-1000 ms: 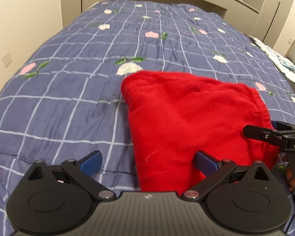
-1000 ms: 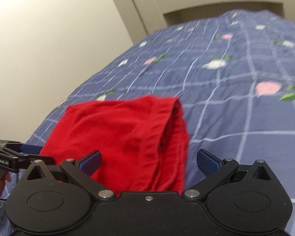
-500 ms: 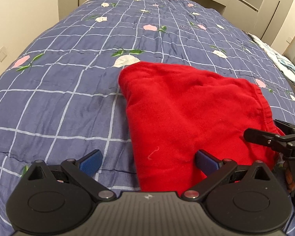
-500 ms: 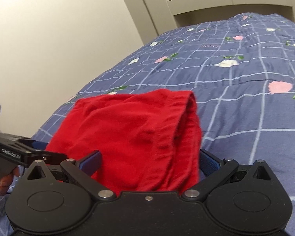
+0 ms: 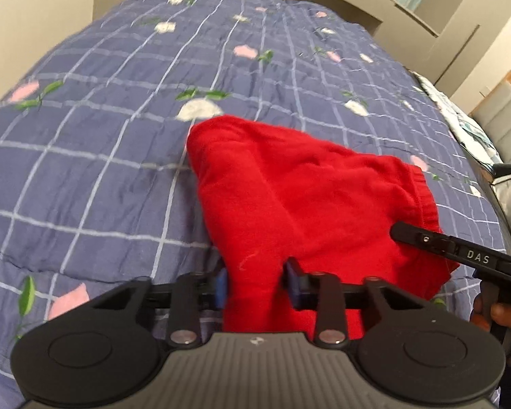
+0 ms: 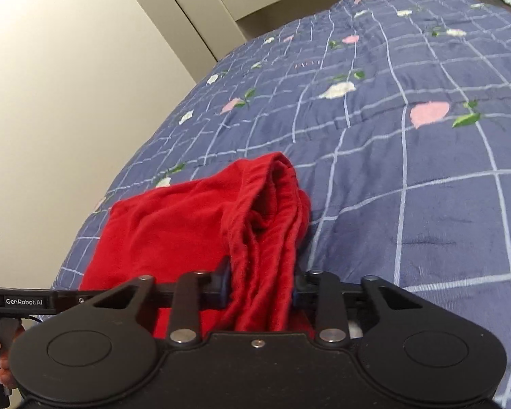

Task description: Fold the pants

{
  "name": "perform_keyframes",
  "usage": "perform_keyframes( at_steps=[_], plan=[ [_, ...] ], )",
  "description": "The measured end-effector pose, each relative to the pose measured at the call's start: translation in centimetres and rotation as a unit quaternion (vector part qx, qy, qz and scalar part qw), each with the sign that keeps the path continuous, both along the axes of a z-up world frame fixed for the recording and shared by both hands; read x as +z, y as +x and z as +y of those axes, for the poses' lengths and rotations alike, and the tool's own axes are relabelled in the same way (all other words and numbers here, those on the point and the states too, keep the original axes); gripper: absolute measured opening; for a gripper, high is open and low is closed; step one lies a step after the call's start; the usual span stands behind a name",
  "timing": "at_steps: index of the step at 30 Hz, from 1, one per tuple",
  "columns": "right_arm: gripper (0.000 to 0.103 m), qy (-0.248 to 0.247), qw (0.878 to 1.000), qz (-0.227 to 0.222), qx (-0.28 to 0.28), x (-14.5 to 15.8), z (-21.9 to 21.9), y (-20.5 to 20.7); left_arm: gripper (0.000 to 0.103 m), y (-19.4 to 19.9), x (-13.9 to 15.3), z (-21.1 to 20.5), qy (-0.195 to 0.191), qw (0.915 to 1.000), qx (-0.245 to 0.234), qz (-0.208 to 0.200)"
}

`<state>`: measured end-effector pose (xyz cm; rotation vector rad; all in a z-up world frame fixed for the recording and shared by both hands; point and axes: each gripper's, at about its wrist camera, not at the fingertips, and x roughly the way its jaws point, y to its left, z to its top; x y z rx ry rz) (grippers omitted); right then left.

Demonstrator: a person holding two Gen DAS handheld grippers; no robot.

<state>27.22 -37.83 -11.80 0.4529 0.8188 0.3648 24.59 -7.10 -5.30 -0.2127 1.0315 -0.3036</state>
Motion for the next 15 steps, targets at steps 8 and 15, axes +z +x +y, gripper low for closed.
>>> perform_keyframes(
  at_steps=[8,15],
  plan=[
    [0.026,0.003,0.999,-0.033,0.001,4.5,2.6,-2.5,0.029,-2.0,3.7,1.9,0.015,0.9993,-0.006,-0.034],
    [0.027,-0.008,0.999,-0.032,0.013,8.2,8.1,-5.2,0.029,-3.9,5.6,7.9,0.022,0.9992,0.0,-0.033]
  ],
)
